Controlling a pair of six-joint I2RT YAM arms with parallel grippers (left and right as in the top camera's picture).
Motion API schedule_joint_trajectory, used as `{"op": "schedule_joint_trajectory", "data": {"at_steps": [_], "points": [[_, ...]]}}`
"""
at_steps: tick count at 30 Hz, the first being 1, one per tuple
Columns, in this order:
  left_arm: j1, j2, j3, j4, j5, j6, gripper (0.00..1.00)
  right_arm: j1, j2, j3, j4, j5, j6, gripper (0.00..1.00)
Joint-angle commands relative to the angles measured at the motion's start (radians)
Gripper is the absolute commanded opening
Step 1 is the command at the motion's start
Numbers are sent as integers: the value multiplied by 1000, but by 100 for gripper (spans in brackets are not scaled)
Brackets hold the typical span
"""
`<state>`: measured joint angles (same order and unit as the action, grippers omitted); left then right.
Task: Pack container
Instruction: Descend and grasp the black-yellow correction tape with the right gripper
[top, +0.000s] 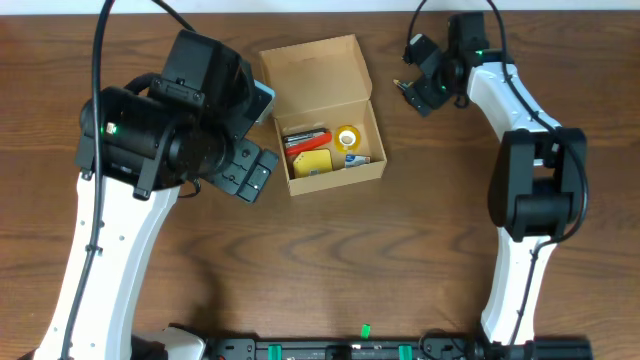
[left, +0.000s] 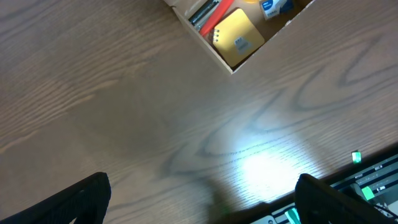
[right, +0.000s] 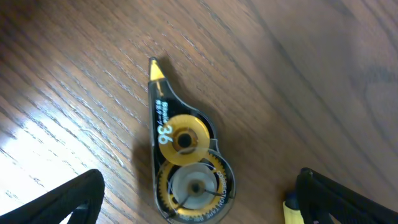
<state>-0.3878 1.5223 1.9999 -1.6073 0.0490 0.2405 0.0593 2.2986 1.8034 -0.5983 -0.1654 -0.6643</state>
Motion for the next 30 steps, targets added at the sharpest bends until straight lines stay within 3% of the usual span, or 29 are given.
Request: {"op": "schedule_joint_trajectory", "data": {"at_steps": [1, 6, 20, 24, 30], "points": [[1, -10, 16, -25, -5, 7, 95, -8, 29, -1, -1, -36, 22, 98], [1, -10, 16, -25, -5, 7, 95, -14, 51, -1, 1, -95, 26, 91], [1, -10, 16, -25, -5, 7, 95, -24, 87, -1, 14, -98, 40, 85], [1, -10, 16, -25, -4, 7, 95, -24, 100, -1, 31, -102, 65, 75], [1, -10, 16, -25, -4, 7, 95, -26, 118, -1, 39, -105, 88, 51]]}}
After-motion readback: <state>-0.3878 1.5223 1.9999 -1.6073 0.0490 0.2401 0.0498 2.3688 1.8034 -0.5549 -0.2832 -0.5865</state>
